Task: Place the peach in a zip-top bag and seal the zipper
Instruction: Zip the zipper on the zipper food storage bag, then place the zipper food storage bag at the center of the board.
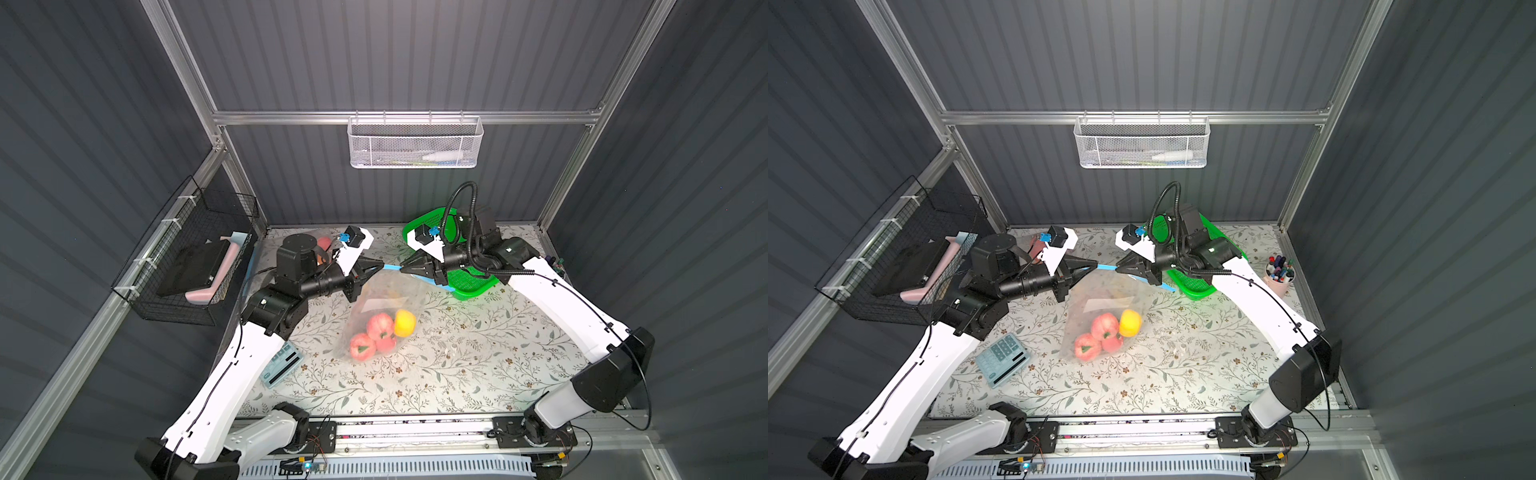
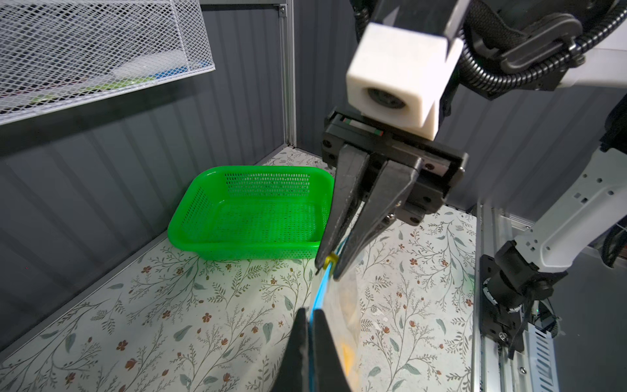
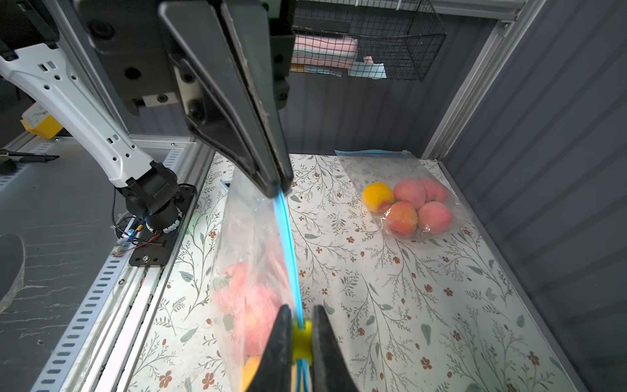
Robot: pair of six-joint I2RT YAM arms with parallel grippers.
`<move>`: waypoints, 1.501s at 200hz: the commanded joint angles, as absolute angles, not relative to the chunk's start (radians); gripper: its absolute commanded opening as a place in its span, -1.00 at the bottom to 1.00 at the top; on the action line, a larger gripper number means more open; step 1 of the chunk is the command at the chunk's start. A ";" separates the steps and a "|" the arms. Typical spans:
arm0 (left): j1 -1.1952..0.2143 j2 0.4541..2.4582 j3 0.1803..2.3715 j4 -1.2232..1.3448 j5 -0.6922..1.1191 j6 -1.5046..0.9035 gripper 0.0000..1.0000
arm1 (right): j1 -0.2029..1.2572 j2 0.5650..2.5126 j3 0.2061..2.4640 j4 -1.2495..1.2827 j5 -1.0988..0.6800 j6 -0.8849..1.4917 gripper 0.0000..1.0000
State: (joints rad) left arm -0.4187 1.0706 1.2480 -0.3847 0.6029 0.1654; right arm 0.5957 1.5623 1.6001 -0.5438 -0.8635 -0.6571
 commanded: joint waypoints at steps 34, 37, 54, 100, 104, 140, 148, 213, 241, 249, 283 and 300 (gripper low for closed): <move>-0.413 0.988 1.233 -0.339 0.448 0.148 -1.00 | 0.525 1.522 1.555 -0.650 -0.783 -0.717 -0.85; -0.413 0.988 1.233 -0.340 0.444 0.148 -1.00 | 0.523 1.521 1.552 -0.650 -0.780 -0.716 -0.85; -0.413 0.982 1.231 -0.334 0.418 0.142 -1.00 | 0.509 1.513 1.535 -0.644 -0.763 -0.712 -0.85; -0.413 0.971 1.225 -0.323 0.363 0.131 -1.00 | 0.460 1.481 1.473 -0.604 -0.744 -0.687 -0.86; -0.413 0.971 1.226 -0.321 0.356 0.129 -1.00 | 0.456 1.476 1.467 -0.597 -0.745 -0.684 -0.86; -0.412 0.969 1.224 -0.324 0.300 0.118 -1.00 | 0.419 1.448 1.424 -0.578 -0.741 -0.678 -0.87; -0.413 0.968 1.222 -0.324 0.295 0.117 -1.00 | 0.410 1.443 1.418 -0.578 -0.736 -0.674 -0.87; -0.413 0.973 1.218 -0.328 0.264 0.110 -1.00 | 0.359 1.396 1.354 -0.530 -0.715 -0.636 -0.87; -0.413 0.975 1.215 -0.333 0.263 0.108 -1.00 | 0.346 1.380 1.330 -0.507 -0.710 -0.619 -0.87; -0.413 0.978 1.215 -0.335 0.261 0.109 -1.00 | 0.344 1.381 1.328 -0.505 -0.707 -0.615 -0.87; -0.413 0.981 1.209 -0.340 0.246 0.105 -1.00 | 0.337 1.379 1.313 -0.486 -0.692 -0.590 -0.87; -0.413 0.988 1.202 -0.332 0.243 0.095 -1.00 | 0.337 1.379 1.303 -0.473 -0.718 -0.576 -0.86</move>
